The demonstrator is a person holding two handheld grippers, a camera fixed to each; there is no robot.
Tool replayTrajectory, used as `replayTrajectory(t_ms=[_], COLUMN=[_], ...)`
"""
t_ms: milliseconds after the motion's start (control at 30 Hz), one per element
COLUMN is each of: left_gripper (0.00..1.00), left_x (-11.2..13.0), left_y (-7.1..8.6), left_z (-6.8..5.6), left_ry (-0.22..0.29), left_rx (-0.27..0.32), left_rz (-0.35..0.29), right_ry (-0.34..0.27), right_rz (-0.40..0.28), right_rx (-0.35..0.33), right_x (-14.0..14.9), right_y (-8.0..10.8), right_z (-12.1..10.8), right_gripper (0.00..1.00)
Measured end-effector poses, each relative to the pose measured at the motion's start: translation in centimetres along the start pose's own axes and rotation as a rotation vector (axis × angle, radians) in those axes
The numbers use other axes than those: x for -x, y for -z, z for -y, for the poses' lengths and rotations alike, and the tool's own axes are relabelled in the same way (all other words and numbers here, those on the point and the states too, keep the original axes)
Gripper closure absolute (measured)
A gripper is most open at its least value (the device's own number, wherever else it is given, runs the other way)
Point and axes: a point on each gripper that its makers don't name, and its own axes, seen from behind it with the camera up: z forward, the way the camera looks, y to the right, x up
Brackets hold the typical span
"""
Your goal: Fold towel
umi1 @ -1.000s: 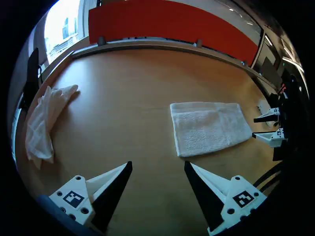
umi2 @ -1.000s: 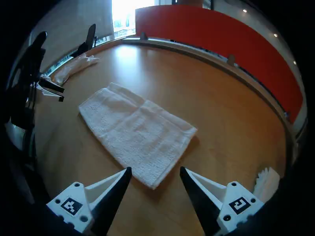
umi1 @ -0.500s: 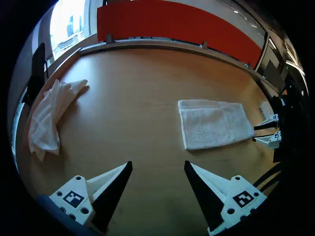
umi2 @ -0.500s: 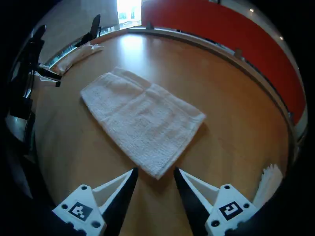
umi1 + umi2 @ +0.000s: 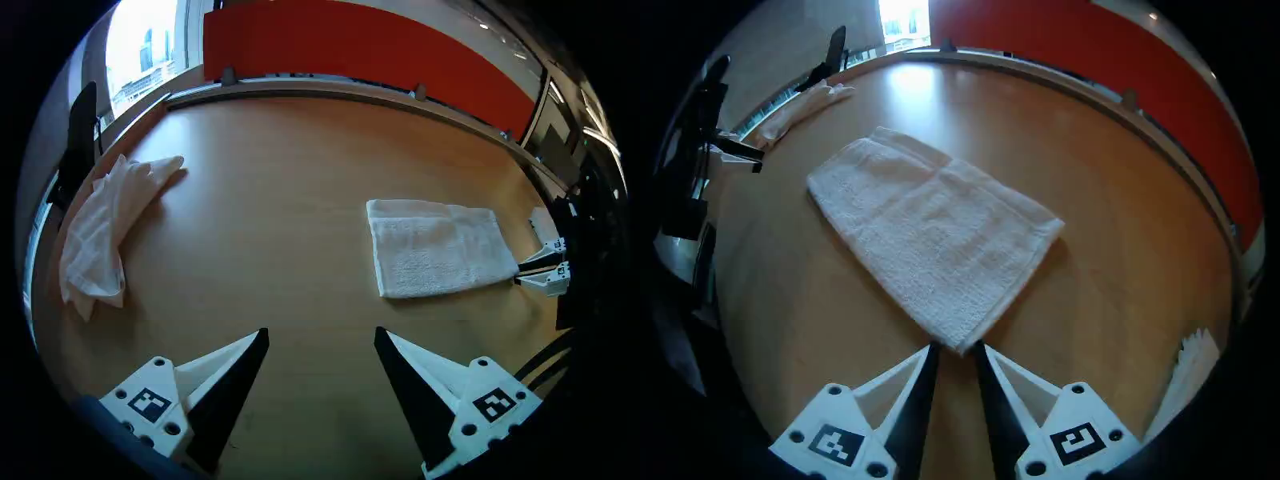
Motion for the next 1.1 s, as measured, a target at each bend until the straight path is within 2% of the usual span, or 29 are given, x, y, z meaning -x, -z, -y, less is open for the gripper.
replayTrajectory(t_ms=[67, 233, 333, 767, 1100], left_gripper=[0.02, 0.02, 0.02, 0.01, 0.02], left_x=[0.0, 0.0, 0.0, -0.5, -0.8], left_y=[0.0, -0.1, -0.1, 0.0, 0.2], left_z=[0.0, -0.1, -0.2, 0.1, 0.2], left_ry=[0.000, -0.004, -0.005, -0.002, -0.002], left_rx=[0.000, 0.002, 0.003, 0.001, -0.003], left_rz=[0.001, 0.003, 0.003, -0.006, -0.014], right_ry=[0.002, 0.008, 0.008, -0.011, -0.010], right_rz=[-0.001, 0.000, 0.001, -0.039, -0.118], right_rx=[-0.002, -0.014, -0.023, 0.048, 0.096], right_x=[0.0, -0.1, -0.1, -2.1, -5.1], right_y=[0.0, 0.1, 0.1, 1.8, 4.6], right_z=[0.0, 0.1, 0.3, -1.1, -1.8], right_gripper=[0.72, 0.90, 0.96, 0.96, 0.96])
